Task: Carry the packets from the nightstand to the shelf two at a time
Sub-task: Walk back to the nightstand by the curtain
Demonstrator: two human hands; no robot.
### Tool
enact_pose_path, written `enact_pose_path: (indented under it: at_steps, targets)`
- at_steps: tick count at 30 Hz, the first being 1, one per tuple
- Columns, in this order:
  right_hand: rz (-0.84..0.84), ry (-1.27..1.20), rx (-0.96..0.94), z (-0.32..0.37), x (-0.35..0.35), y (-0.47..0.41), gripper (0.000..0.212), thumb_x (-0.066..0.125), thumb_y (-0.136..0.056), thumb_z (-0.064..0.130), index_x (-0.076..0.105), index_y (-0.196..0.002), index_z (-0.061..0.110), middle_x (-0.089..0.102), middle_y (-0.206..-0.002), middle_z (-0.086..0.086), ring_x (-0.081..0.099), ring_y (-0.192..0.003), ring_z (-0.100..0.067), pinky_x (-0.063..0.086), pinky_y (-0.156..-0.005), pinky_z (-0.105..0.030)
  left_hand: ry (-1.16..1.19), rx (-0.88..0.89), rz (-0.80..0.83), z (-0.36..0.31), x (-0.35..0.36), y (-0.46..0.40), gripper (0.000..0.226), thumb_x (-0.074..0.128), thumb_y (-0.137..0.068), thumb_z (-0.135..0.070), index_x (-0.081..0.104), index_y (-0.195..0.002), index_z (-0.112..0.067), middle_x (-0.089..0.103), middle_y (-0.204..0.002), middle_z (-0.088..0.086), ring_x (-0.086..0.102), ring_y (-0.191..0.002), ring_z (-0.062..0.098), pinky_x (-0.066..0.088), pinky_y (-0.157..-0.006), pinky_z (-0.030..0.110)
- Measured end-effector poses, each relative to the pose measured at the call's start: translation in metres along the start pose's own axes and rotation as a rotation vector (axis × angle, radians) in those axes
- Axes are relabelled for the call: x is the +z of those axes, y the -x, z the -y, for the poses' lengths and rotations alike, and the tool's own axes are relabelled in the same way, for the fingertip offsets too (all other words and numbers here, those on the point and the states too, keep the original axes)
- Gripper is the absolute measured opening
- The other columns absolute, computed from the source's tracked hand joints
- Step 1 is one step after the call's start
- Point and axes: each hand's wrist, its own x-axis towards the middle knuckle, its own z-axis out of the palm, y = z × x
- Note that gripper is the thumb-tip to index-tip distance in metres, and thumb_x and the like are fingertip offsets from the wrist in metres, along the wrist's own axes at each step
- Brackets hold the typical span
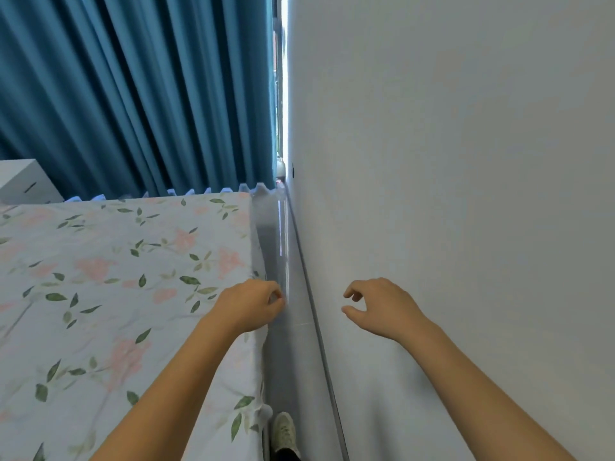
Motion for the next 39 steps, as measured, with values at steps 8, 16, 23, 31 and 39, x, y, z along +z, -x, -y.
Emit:
enact_pose_path:
  at_steps: [8, 16, 23, 31, 39]
  targets:
    - [0.046, -0.003, -0.094, 0.026, -0.027, -0.248, 0.037, 0.054, -0.092, 0.041, 0.059, -0.125, 0.027, 0.065, -0.119, 0.007, 0.059, -0.106, -0.012, 0.048, -0.080, -0.023, -0.047, -0.115, -0.026, 0.105, -0.077, -0.168, 0.038, 0.038, -0.098, -0.049, 0.052, -0.129, -0.032, 0.057, -0.128, -0.007, 0.058, -0.109, 0.014, 0.046, -0.085, 0.027]
    - [0.079, -0.014, -0.113, 0.022, -0.057, -0.436, 0.035, 0.052, -0.093, 0.038, 0.059, -0.125, 0.027, 0.064, -0.117, 0.008, 0.056, -0.107, -0.011, 0.042, -0.076, -0.021, -0.037, -0.143, 0.007, 0.172, -0.137, -0.329, 0.042, 0.038, -0.098, -0.050, 0.044, -0.136, -0.031, 0.056, -0.133, -0.006, 0.059, -0.111, 0.014, 0.048, -0.088, 0.028]
    - [0.110, 0.019, -0.110, -0.003, -0.072, -0.623, 0.036, 0.053, -0.092, 0.035, 0.059, -0.126, 0.026, 0.064, -0.119, 0.006, 0.055, -0.111, -0.014, 0.048, -0.086, -0.027, -0.020, -0.158, 0.013, 0.225, -0.171, -0.498, 0.043, 0.039, -0.098, -0.050, 0.043, -0.136, -0.031, 0.057, -0.132, -0.007, 0.059, -0.110, 0.013, 0.049, -0.089, 0.029]
    - [0.086, -0.059, -0.077, -0.004, -0.120, -0.824, 0.035, 0.055, -0.091, 0.033, 0.059, -0.125, 0.024, 0.064, -0.121, 0.002, 0.058, -0.111, -0.018, 0.049, -0.087, -0.028, -0.009, -0.233, -0.044, 0.281, -0.259, -0.673, 0.039, 0.041, -0.097, -0.049, 0.047, -0.132, -0.032, 0.060, -0.127, -0.008, 0.058, -0.112, 0.014, 0.048, -0.090, 0.032]
    - [0.105, -0.097, -0.059, 0.003, -0.128, -0.986, 0.035, 0.055, -0.090, 0.034, 0.060, -0.124, 0.029, 0.064, -0.122, 0.009, 0.056, -0.115, -0.012, 0.047, -0.088, -0.025, 0.015, -0.201, 0.011, 0.343, -0.295, -0.831, 0.042, 0.042, -0.097, -0.047, 0.047, -0.134, -0.030, 0.058, -0.130, -0.006, 0.054, -0.119, 0.016, 0.043, -0.092, 0.032]
